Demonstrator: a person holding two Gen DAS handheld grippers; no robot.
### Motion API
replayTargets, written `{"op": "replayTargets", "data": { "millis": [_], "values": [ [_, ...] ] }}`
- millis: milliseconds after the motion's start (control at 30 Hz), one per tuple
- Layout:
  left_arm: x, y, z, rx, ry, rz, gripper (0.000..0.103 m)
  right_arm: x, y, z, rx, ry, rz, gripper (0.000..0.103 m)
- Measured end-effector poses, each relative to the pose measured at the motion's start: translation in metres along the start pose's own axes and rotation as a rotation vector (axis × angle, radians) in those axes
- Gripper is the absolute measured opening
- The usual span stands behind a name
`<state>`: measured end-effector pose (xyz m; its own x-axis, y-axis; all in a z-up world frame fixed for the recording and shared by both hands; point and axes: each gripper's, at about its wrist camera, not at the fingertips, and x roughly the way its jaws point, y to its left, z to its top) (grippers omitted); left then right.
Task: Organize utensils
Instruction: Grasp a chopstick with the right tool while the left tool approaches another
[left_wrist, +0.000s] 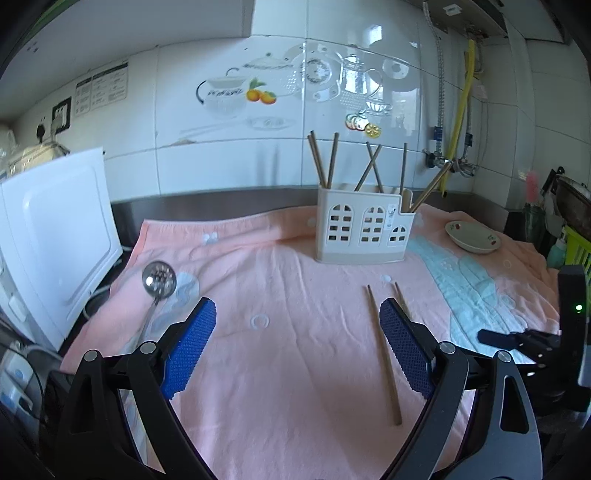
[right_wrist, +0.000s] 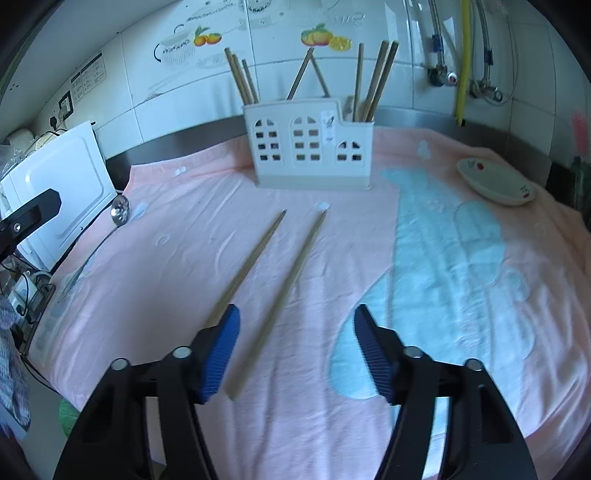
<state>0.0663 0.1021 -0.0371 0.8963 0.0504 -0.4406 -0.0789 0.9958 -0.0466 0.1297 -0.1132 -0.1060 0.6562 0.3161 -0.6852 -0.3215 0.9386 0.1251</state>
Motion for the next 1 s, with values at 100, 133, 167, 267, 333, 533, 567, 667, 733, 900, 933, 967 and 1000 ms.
{"op": "replayTargets", "data": {
  "millis": [100, 133, 167, 267, 333, 533, 567, 667, 733, 900, 933, 967, 1000],
  "values": [
    [-0.003, 0.010, -0.007, -0.020, 0.006, 0.007, 0.089, 0.011, 0.005, -0.004, 0.031, 0.021, 0.015, 0.044],
    [-0.004, 0.013, -0.009, -0.026, 0.007, 0.007, 0.089, 0.013, 0.005, -0.004, 0.041, 0.024, 0.020, 0.040],
    [-0.004, 0.016, -0.011, -0.033, 0.008, 0.009, 0.089, 0.016, 0.005, -0.004, 0.056, 0.028, 0.022, 0.038],
    [-0.005, 0.025, -0.016, -0.057, 0.011, 0.008, 0.089, 0.027, 0.004, -0.004, 0.101, 0.047, 0.034, 0.029],
    [-0.005, 0.030, -0.018, -0.071, 0.014, 0.011, 0.089, 0.032, 0.004, -0.003, 0.117, 0.060, 0.039, 0.025],
    [-0.002, 0.042, -0.025, -0.102, 0.024, 0.012, 0.089, 0.043, 0.009, -0.001, 0.144, 0.083, 0.034, 0.021],
    [-0.002, 0.043, -0.026, -0.106, 0.025, 0.010, 0.089, 0.045, 0.011, -0.001, 0.142, 0.089, 0.025, 0.021],
    [-0.001, 0.045, -0.028, -0.112, 0.028, 0.011, 0.089, 0.051, 0.015, -0.002, 0.146, 0.099, 0.005, 0.020],
    [-0.001, 0.046, -0.028, -0.114, 0.028, 0.010, 0.089, 0.054, 0.016, -0.003, 0.145, 0.106, -0.013, 0.018],
    [0.000, 0.044, -0.030, -0.118, 0.032, 0.003, 0.089, 0.057, 0.018, -0.004, 0.145, 0.098, -0.063, 0.009],
    [0.000, 0.042, -0.031, -0.116, 0.034, 0.003, 0.089, 0.057, 0.017, -0.004, 0.144, 0.095, -0.067, 0.009],
    [0.001, 0.042, -0.031, -0.115, 0.036, 0.003, 0.089, 0.057, 0.017, -0.004, 0.146, 0.092, -0.068, 0.009],
    [0.001, 0.041, -0.032, -0.115, 0.039, 0.002, 0.089, 0.057, 0.017, -0.005, 0.143, 0.089, -0.073, 0.008]
  ]
}}
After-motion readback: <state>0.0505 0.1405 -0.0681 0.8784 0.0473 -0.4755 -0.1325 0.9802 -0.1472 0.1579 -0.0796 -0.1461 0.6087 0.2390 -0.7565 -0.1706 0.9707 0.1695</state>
